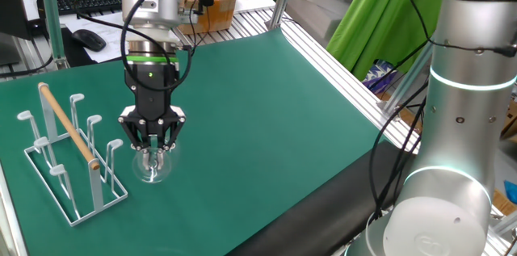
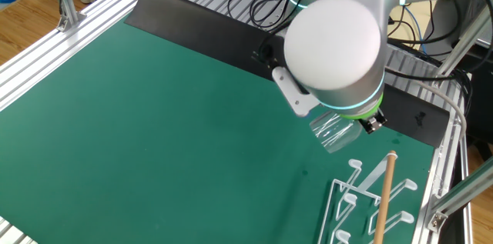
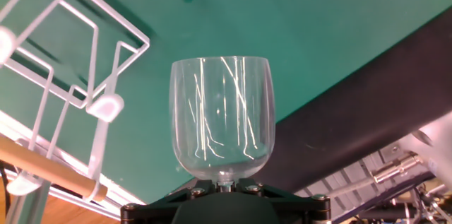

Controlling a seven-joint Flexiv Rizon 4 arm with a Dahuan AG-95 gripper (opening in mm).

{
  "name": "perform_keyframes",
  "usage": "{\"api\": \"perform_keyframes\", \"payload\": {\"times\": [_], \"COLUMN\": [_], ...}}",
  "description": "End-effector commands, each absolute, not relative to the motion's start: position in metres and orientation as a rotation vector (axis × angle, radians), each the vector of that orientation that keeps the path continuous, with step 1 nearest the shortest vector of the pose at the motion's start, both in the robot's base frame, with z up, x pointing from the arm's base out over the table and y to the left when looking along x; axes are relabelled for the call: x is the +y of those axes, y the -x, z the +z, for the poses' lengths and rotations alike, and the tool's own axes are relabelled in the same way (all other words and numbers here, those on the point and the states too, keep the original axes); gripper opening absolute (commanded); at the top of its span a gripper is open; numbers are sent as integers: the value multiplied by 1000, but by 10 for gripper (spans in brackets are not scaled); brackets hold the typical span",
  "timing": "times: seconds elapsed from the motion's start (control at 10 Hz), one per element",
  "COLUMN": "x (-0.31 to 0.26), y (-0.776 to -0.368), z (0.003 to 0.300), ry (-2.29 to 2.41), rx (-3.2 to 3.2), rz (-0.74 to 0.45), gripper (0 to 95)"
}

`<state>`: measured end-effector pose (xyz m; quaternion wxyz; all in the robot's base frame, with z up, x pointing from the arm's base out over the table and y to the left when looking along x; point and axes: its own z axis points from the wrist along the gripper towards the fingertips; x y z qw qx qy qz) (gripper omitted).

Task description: Put the cup on the cup rack

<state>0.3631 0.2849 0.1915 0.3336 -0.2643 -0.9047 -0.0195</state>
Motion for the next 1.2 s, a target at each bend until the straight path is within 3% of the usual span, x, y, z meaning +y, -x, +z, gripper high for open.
{"api": "perform_keyframes", "payload": {"times": [0.1,1.2], "x": [285,284], "y": [-361,-367], "z": [192,194], "ry": [683,654], "rx": [-2355,-2362], "rz": [-52,-58], "gripper": [0,0]}}
